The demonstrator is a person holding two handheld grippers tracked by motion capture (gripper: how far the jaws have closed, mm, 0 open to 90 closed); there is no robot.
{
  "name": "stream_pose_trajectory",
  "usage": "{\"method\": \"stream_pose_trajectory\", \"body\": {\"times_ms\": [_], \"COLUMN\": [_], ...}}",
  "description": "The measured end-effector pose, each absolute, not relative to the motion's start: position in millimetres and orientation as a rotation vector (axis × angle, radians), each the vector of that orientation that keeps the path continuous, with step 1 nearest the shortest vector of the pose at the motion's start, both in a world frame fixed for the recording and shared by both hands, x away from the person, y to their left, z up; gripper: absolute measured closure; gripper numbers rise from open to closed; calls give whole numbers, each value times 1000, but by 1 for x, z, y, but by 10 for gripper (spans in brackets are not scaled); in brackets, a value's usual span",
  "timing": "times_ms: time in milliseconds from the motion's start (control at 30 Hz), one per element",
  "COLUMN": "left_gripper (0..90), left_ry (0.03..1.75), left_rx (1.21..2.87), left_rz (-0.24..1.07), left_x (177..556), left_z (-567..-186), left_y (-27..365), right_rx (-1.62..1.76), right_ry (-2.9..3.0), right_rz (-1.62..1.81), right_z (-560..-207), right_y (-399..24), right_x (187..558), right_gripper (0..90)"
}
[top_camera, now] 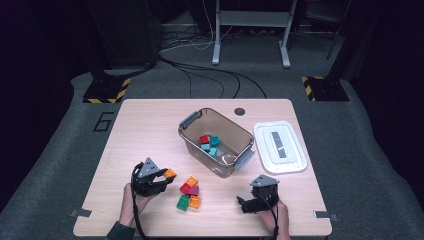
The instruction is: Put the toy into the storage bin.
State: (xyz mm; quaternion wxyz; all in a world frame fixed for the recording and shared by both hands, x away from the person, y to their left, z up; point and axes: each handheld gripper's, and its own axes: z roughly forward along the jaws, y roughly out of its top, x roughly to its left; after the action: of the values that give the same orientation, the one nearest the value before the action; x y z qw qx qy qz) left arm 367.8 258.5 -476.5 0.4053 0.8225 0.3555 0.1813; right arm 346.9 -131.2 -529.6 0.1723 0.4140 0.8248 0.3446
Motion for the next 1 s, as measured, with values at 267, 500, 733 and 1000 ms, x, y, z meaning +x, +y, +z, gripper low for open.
{"method": "stream_pose_trajectory", "body": {"times_ms": [267, 500, 733, 1000], "left_gripper": [587, 587, 587, 587], "left_ry": [874, 850, 825, 811], "left_rx": [2055, 2048, 2049, 2038], "left_rz": [484, 504, 515, 534], "left_x": [377, 387, 396, 405], "left_z": [-458, -445, -431, -417], "left_y": [257, 253, 248, 245], "right_rx": [1174, 1174, 1174, 1174], "right_ry": [2341, 2340, 2339, 2340], "right_rz": [978, 978, 978, 978], "right_z": [-530, -530, -530, -530], "right_y": [-131, -131, -131, -131], "right_x": [347, 347, 347, 347], "right_gripper": [0, 0, 0, 0]}}
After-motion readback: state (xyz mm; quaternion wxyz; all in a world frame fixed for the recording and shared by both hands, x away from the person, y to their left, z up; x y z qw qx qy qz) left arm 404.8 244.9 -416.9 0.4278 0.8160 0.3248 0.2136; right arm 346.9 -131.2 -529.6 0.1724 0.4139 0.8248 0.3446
